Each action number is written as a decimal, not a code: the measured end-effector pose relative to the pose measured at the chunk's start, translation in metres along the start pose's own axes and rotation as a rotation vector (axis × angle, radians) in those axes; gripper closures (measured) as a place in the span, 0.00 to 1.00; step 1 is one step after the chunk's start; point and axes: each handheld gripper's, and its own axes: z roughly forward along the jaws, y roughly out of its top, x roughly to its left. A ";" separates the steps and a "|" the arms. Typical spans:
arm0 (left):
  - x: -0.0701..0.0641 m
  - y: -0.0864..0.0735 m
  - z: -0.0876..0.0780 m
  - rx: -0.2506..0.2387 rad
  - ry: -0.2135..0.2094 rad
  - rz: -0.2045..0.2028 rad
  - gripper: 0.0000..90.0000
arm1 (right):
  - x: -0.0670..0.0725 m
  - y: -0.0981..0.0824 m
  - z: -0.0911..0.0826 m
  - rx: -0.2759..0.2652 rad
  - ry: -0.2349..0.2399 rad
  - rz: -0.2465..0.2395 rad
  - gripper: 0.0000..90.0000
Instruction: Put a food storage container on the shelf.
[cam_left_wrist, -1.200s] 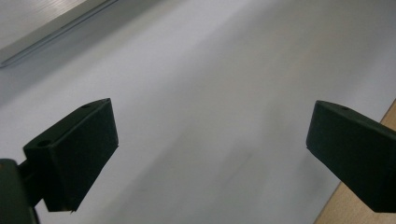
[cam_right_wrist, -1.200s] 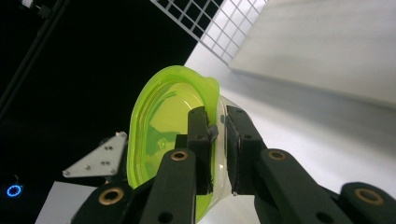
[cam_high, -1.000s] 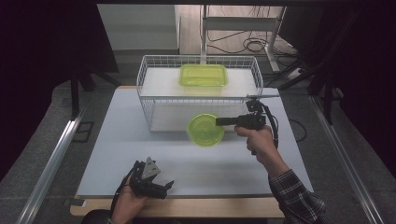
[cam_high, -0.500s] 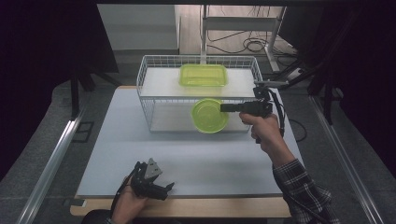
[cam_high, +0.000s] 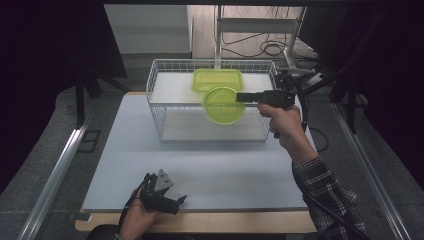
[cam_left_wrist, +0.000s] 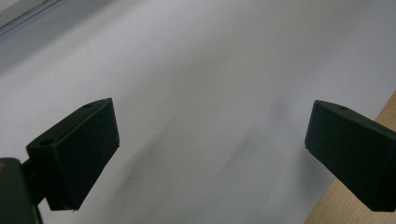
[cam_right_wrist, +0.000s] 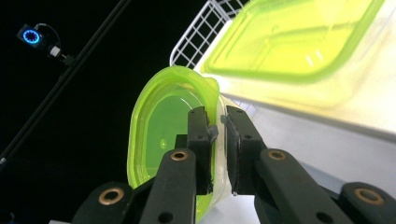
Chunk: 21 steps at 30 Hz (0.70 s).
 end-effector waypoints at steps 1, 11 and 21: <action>0.000 0.000 0.000 -0.001 0.000 -0.002 0.03 | 0.001 0.002 0.000 -0.006 -0.001 0.001 0.90; 0.001 0.000 0.000 -0.003 0.002 -0.004 0.03 | 0.013 0.031 0.000 -0.064 -0.028 -0.009 0.90; 0.000 0.000 0.000 -0.003 0.000 -0.003 0.03 | 0.012 0.057 0.010 -0.129 -0.099 -0.008 0.90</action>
